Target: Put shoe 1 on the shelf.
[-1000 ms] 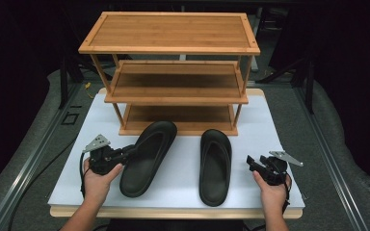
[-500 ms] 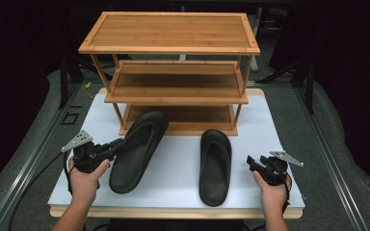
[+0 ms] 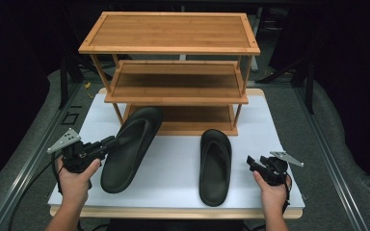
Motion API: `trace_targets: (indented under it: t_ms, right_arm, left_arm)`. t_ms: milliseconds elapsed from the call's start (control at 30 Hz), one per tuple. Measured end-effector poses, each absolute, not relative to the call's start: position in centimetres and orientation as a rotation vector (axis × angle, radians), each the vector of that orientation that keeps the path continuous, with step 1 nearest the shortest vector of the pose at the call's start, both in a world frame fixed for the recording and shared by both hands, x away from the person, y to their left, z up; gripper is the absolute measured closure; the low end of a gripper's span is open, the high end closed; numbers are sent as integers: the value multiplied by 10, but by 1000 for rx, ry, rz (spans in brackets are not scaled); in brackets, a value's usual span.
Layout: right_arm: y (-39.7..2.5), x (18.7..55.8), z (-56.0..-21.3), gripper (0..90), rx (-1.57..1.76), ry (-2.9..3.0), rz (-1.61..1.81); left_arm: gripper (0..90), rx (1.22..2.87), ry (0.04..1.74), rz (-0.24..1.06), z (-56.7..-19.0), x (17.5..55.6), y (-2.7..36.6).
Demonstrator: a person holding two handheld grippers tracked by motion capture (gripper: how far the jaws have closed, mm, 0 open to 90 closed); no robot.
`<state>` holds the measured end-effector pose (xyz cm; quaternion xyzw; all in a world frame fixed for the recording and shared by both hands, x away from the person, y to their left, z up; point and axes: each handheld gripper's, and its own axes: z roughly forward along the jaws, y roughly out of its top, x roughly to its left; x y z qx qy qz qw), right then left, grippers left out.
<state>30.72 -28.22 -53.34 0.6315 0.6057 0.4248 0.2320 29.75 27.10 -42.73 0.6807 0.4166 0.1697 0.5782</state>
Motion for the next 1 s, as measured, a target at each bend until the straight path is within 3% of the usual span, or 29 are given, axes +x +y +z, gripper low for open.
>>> trace_targets:
  t_ms: [600, 1000]
  right_arm:
    - [-284, 306, -533, 420, 1741, 1657, 1175]
    - [-283, 307, -534, 420, 1740, 1653, 1179]
  left_arm:
    - [741, 1549, 971, 464, -388, 293, 290]
    - [744, 1523, 990, 475, -378, 321, 287]
